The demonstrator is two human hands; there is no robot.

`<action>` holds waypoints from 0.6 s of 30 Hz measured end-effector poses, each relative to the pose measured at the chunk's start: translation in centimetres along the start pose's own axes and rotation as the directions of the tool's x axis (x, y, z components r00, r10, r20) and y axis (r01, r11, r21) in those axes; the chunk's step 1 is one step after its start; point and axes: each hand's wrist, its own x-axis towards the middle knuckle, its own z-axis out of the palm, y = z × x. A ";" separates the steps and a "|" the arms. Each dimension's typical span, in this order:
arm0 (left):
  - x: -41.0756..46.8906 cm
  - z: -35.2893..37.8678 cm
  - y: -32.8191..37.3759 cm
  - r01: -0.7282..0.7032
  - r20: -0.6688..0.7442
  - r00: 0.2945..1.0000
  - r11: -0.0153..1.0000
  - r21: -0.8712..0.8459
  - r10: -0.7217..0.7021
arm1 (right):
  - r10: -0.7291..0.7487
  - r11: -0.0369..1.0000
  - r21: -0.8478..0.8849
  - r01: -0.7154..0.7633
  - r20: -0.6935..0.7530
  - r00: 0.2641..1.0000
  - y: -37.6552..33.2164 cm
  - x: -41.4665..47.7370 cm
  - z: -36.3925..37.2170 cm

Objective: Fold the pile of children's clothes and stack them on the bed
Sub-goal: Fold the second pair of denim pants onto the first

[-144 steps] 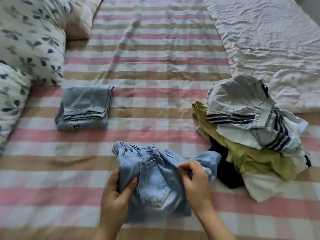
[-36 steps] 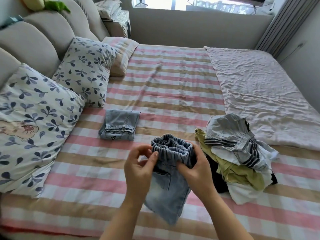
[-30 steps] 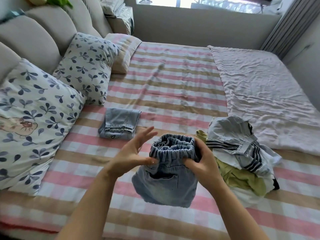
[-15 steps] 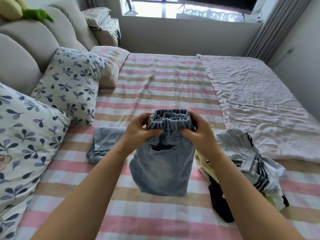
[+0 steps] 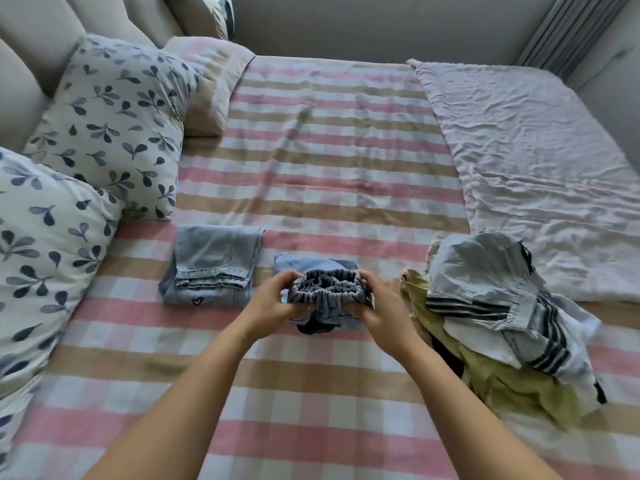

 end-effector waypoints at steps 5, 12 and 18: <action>-3.1 4.1 -7.2 0.107 0.093 0.988 0.982 0.157 -0.122 | 0.140 0.977 -0.184 -0.109 0.168 0.976 5.6 -4.2 5.3; -11.5 9.6 -14.7 0.110 0.027 0.993 0.971 0.213 -0.118 | 0.080 0.976 -0.213 -0.052 0.122 0.989 10.7 -13.6 11.3; -18.0 15.1 -20.3 0.169 -0.114 0.981 0.978 0.119 -0.155 | -0.033 0.945 -0.325 0.024 -0.023 0.999 15.6 -20.5 17.3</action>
